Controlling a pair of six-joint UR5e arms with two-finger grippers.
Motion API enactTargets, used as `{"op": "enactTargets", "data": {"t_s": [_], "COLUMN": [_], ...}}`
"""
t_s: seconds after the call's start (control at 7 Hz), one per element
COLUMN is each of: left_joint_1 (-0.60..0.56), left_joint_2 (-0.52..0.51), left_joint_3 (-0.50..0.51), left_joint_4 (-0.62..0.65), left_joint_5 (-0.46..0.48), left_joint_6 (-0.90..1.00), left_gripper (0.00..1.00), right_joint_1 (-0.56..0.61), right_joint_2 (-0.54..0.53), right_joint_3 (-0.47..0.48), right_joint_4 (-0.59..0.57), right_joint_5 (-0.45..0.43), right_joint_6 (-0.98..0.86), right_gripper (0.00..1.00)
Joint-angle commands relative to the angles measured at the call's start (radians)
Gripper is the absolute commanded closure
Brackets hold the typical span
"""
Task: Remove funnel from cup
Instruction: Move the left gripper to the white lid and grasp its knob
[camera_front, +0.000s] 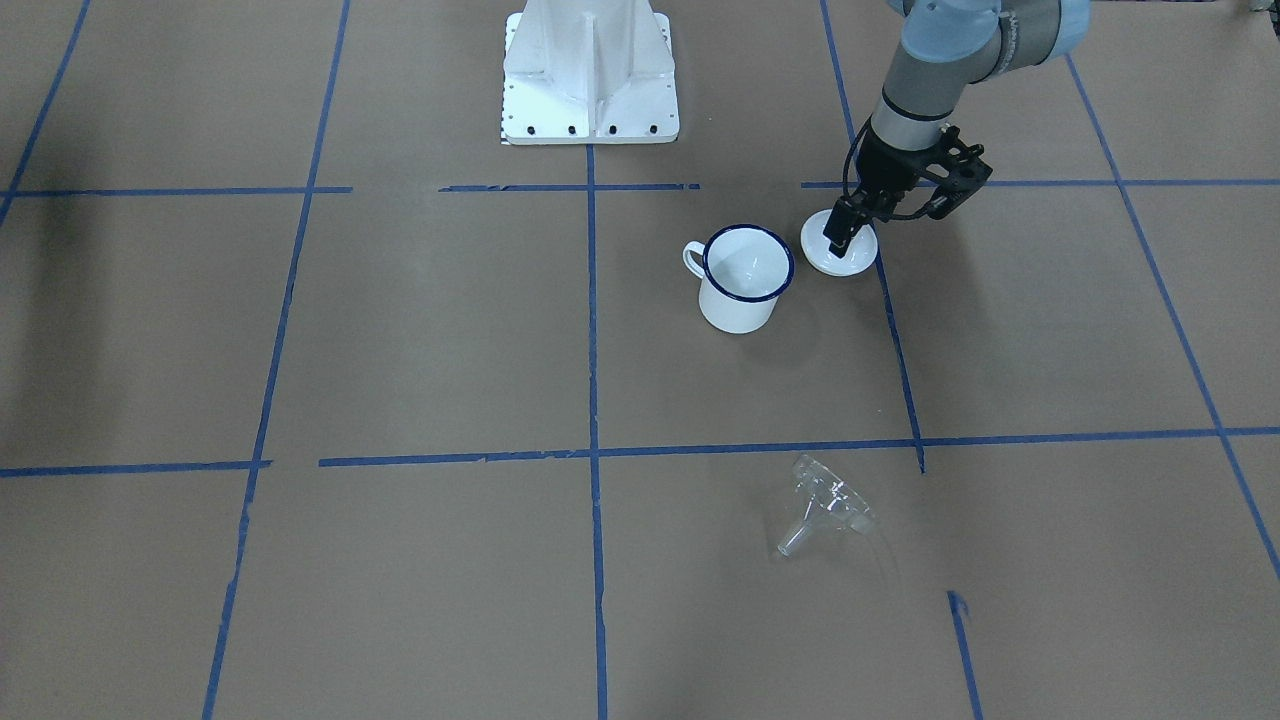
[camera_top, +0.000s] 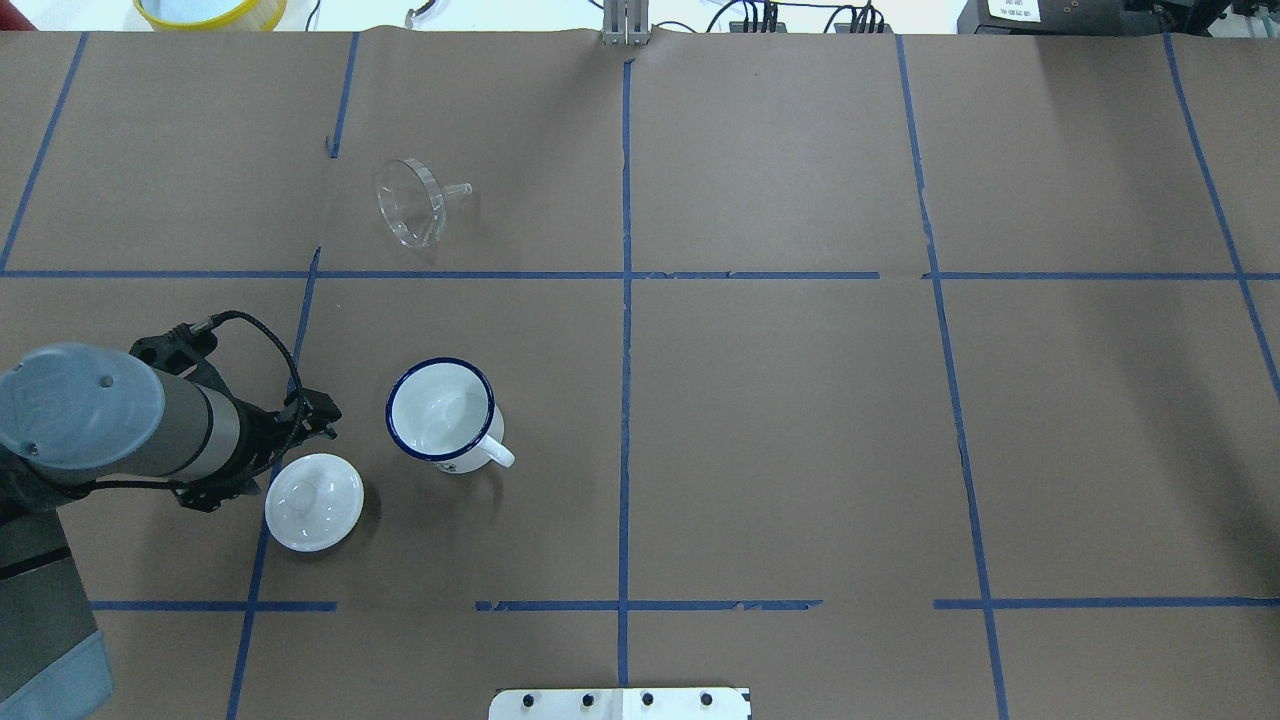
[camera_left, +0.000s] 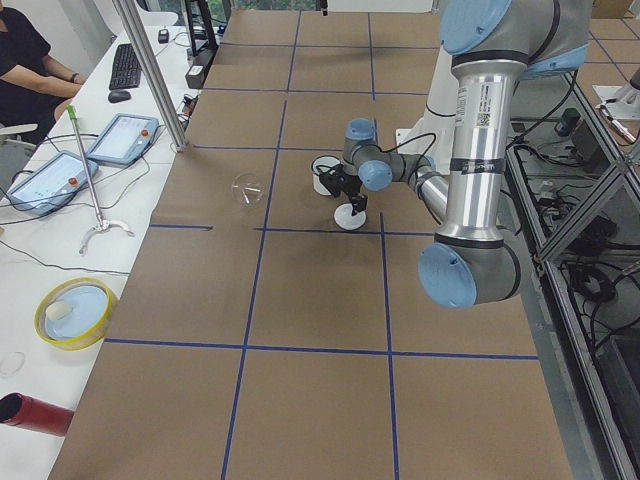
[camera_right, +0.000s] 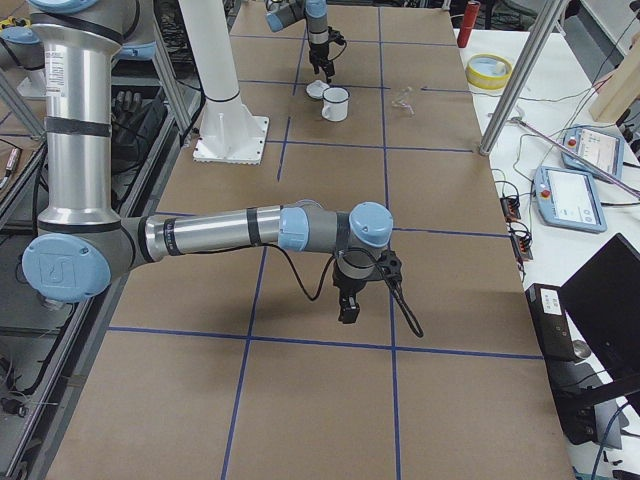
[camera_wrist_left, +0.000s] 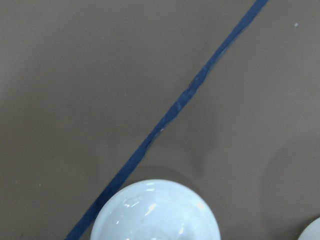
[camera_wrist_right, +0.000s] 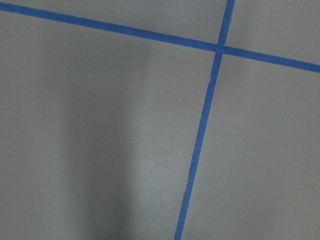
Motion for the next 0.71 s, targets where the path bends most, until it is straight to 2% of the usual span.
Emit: {"op": "enactTargets", "data": {"t_s": [0.0,0.43,0.57], "left_joint_1": [0.011,0.013,0.013], "left_joint_2": [0.003,0.001,0.001], "left_joint_3": [0.003,0.017,0.019], "left_joint_4": [0.000,-0.003,-0.005], "left_joint_5": [0.003,0.000,-0.002], "left_joint_6": [-0.006,-0.009,-0.009], "left_gripper": [0.04,0.17,0.18], "right_joint_1": [0.000,0.000,0.000], "right_joint_2": [0.000,0.000,0.000], "right_joint_3": [0.000,0.000,0.000], "right_joint_4": [0.000,0.000,0.000], "right_joint_5": [0.000,0.000,0.000], "right_joint_6": [0.000,0.000,0.001], "right_gripper": [0.00,0.00,0.00]}}
